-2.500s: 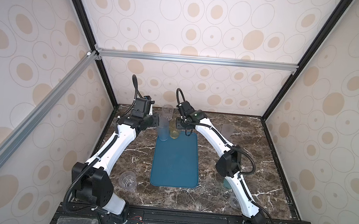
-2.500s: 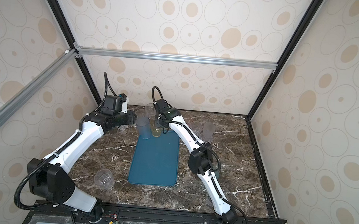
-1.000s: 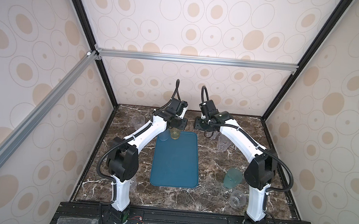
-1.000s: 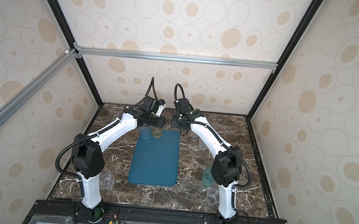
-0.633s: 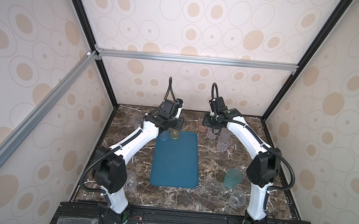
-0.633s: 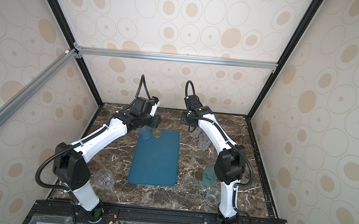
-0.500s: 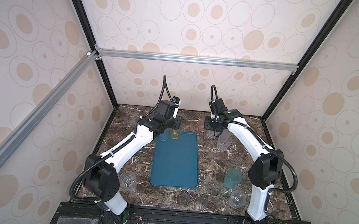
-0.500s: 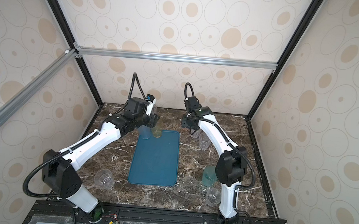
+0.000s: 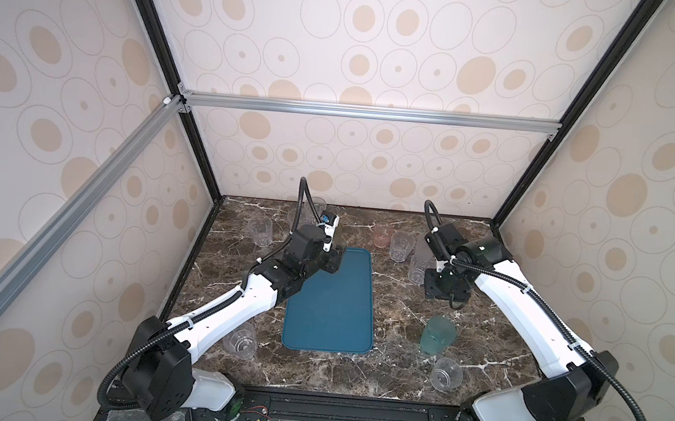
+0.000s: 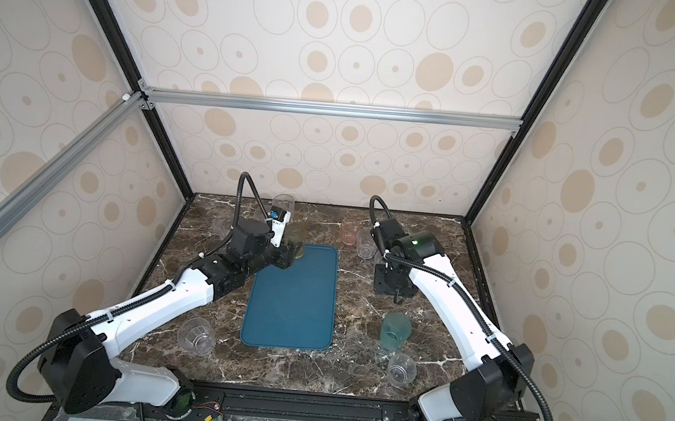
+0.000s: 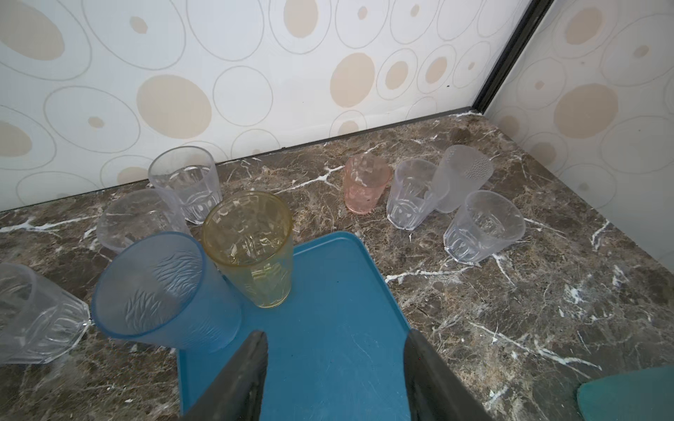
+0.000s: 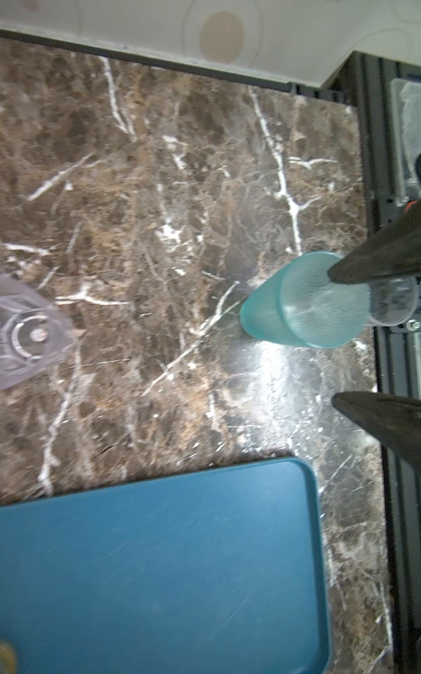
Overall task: Place the glasses into the tray
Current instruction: 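Open the right gripper and move it to the frosted green glass nearer the robot, then close the right gripper on the frosted green glass and lift it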
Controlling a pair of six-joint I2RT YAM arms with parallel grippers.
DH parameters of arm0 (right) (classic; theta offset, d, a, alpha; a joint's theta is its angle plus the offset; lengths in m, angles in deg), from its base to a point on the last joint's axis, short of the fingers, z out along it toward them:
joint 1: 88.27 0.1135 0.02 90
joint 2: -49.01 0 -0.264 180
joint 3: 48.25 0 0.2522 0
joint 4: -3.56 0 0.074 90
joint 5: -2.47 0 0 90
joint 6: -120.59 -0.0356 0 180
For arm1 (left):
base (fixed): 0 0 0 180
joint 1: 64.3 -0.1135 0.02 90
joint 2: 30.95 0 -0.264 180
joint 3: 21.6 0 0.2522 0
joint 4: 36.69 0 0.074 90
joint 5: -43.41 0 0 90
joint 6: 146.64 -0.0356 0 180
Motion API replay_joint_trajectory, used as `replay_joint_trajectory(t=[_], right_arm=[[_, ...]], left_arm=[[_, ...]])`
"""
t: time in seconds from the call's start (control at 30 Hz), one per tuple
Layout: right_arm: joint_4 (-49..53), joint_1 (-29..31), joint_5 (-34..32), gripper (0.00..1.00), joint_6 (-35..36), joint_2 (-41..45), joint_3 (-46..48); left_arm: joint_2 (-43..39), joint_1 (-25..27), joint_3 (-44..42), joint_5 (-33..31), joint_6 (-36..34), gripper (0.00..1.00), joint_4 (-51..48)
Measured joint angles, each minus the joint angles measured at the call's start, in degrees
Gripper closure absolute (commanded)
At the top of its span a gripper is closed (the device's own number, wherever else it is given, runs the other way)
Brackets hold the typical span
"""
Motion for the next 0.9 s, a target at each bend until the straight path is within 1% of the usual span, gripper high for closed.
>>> replay_joint_trajectory(t=[0.17, 0.33, 0.5, 0.9], right_arm=[[3.0, 1.3, 0.8, 0.48, -1.5, 1.7, 4.9], [3.0, 1.5, 2.2, 0.48, -2.4, 2.0, 9.7], [1.9, 2.0, 3.0, 0.5, -2.7, 2.0, 12.1], [-5.6, 2.2, 4.2, 0.68, -1.9, -1.6, 17.8]], left_arm=[[-0.3, 0.0, -0.5, -1.0, -0.1, 0.4, 2.5], [-0.3, 0.1, -1.2, -1.4, -0.2, 0.4, 3.5], [-0.3, 0.1, -1.8, -1.5, -0.2, 0.41, 3.6], [-0.3, 0.1, -2.4, -1.9, -0.5, 0.41, 3.5]])
